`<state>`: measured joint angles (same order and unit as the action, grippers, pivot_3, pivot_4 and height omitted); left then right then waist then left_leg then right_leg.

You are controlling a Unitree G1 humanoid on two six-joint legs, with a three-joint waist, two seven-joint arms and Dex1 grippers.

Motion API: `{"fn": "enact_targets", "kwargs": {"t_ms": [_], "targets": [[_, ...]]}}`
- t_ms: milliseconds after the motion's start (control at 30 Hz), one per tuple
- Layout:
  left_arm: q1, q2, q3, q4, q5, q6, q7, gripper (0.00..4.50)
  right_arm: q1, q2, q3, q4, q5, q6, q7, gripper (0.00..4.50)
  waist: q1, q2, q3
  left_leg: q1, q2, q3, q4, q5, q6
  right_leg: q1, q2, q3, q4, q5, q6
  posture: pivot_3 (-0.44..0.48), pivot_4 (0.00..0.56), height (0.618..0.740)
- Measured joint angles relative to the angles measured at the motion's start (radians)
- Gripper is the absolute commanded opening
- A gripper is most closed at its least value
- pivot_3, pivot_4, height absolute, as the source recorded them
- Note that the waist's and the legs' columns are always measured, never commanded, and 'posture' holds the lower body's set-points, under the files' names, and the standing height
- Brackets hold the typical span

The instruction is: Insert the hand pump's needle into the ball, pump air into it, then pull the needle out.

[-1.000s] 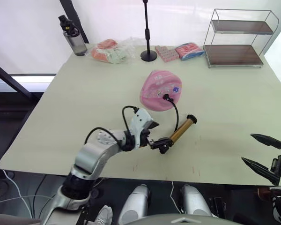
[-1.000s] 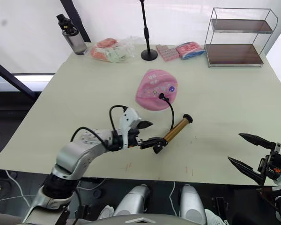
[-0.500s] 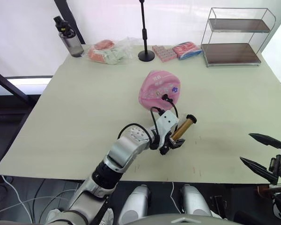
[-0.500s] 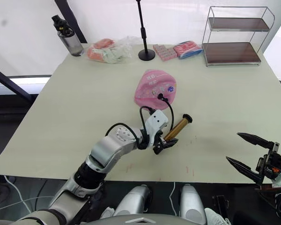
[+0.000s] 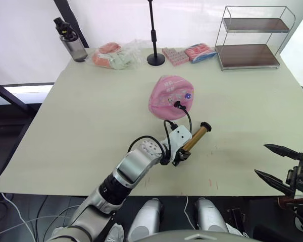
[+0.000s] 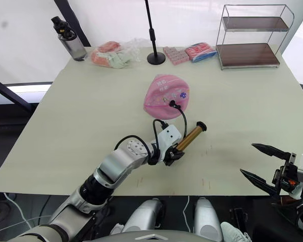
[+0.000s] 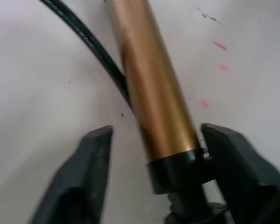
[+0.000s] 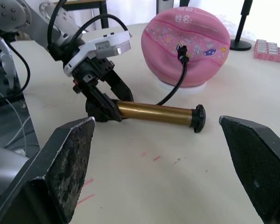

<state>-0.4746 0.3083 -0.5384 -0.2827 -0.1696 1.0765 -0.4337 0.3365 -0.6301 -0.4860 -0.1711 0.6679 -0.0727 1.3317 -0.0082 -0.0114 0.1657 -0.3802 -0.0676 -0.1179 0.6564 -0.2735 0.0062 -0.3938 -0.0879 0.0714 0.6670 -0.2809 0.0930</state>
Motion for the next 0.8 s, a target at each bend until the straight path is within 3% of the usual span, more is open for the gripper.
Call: {"fn": "enact_targets", "kwargs": {"t_ms": [67, 433, 800], "targets": [[0.001, 0.0, 0.004, 0.0, 0.002, -0.012, -0.003, 1.08, -0.002, -0.002, 0.0, 0.015, -0.006, -0.009, 0.009, 4.5, 0.0, 0.0, 0.0, -0.001, 0.0, 0.001, 0.002, -0.001, 0.001, 0.0, 0.0, 0.001, -0.002, 0.001, 0.002, 0.0, 0.15, 0.74], [0.088, 0.076, 0.093, -0.023, -0.016, -0.195, -0.091, 1.07, -0.027, -0.005, 0.03, -0.015, -0.002, 0.026, -0.024, 4.5, -0.001, 0.001, 0.0, -0.002, 0.002, -0.003, 0.003, -0.001, 0.001, 0.001, 0.001, -0.003, -0.002, 0.004, 0.0, 0.0, 0.15, 0.74], [0.256, 0.009, 0.265, -0.026, -0.105, -0.529, -0.172, 1.07, -0.182, 0.05, 0.171, -0.175, 0.093, 0.371, -0.386, 4.5, 0.006, 0.001, 0.0, -0.004, 0.002, -0.005, 0.005, -0.001, 0.001, 0.0, 0.001, -0.005, -0.002, 0.005, -0.001, 0.0, 0.15, 0.74]]}}
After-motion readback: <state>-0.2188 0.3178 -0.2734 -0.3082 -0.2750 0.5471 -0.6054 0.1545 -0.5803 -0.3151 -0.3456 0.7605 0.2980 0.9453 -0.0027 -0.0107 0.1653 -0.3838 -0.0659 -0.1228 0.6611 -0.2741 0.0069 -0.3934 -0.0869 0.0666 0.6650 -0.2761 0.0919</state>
